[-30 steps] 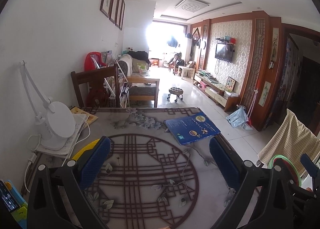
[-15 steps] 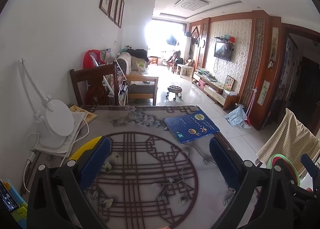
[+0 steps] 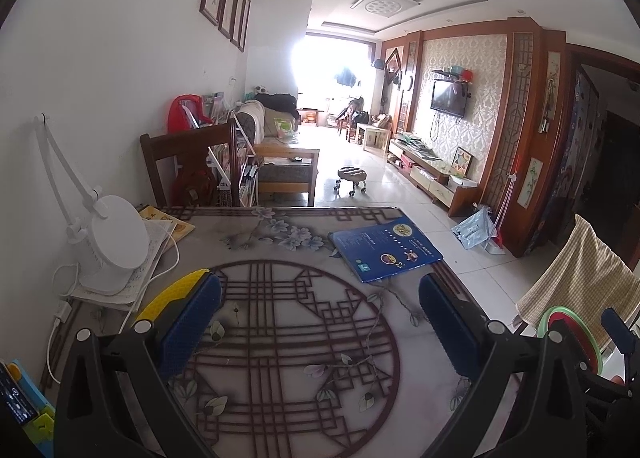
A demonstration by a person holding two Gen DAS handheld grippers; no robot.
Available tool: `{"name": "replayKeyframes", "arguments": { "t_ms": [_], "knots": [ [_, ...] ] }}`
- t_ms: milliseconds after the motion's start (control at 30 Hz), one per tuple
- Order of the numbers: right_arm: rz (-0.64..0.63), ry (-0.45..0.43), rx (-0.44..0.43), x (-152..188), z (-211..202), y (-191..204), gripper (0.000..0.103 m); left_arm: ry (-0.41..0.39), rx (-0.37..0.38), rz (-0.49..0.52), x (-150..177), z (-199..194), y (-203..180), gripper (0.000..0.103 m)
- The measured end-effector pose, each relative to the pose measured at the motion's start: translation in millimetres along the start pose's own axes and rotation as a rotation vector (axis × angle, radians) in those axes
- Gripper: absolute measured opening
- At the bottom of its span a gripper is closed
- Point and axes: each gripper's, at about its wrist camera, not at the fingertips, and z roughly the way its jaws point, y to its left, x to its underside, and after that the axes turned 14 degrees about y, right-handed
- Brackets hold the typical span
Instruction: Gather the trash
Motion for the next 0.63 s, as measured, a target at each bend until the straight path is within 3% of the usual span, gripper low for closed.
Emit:
{"name": "replayKeyframes", "arguments": {
  "t_ms": [433, 633],
  "knots": [
    [-0.014, 0.035, -0.016, -2, 16, -3, 0.098, 0.008, -0.011, 0.000, -2, 8, -4, 0.095],
    [-0.047, 0.093, -0.064, -2, 41, -9, 0.098, 0.048, -0.028, -0.057, -1, 15, 6, 0.095]
  ]
}}
